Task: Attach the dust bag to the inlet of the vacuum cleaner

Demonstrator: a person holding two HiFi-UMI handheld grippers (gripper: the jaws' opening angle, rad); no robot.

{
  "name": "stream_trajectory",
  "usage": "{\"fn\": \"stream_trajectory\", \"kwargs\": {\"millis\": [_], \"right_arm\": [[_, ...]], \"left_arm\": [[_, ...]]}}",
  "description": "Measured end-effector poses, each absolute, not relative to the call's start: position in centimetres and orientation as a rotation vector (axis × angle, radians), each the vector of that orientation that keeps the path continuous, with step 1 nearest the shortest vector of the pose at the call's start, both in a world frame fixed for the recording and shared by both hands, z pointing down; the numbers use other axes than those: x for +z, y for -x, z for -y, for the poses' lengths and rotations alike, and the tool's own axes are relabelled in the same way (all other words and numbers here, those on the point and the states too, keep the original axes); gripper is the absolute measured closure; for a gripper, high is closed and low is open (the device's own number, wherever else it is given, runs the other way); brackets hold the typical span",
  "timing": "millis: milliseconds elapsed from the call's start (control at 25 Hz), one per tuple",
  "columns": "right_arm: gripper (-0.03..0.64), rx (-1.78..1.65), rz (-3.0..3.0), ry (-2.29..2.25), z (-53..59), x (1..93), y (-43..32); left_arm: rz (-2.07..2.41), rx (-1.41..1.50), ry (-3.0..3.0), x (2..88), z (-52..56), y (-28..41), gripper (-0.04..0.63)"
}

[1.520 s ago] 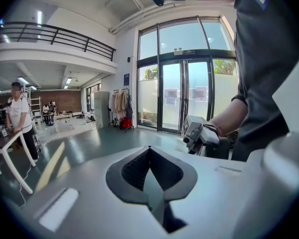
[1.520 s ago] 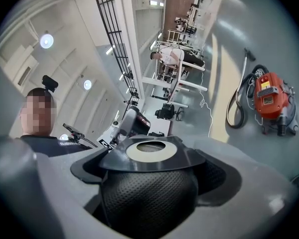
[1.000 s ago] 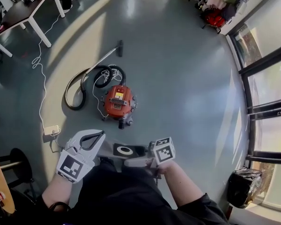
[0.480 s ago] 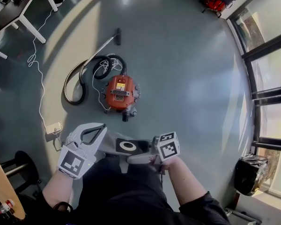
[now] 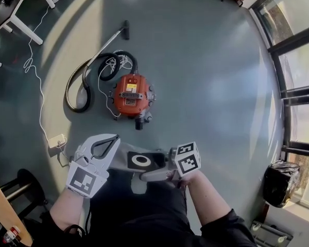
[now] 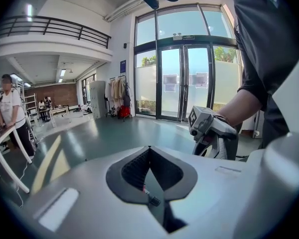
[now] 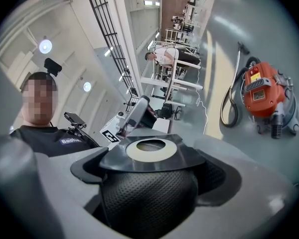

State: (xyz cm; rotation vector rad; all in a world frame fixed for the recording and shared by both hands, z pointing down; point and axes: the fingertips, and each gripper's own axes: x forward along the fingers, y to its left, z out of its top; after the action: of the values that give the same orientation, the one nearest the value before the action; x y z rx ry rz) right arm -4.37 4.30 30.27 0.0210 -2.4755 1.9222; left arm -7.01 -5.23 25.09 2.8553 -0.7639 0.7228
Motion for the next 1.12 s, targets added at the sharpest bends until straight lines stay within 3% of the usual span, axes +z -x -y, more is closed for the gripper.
{"fn": "stream_trajectory", "kwargs": {"millis": [1120], "right_arm": [[0.095,1.866,2.444,0.138,-1.0,45.1,4.1]], "left_arm": [[0.861,0.725,-2.936,39.6,10.8,5.6,0.546]]}}
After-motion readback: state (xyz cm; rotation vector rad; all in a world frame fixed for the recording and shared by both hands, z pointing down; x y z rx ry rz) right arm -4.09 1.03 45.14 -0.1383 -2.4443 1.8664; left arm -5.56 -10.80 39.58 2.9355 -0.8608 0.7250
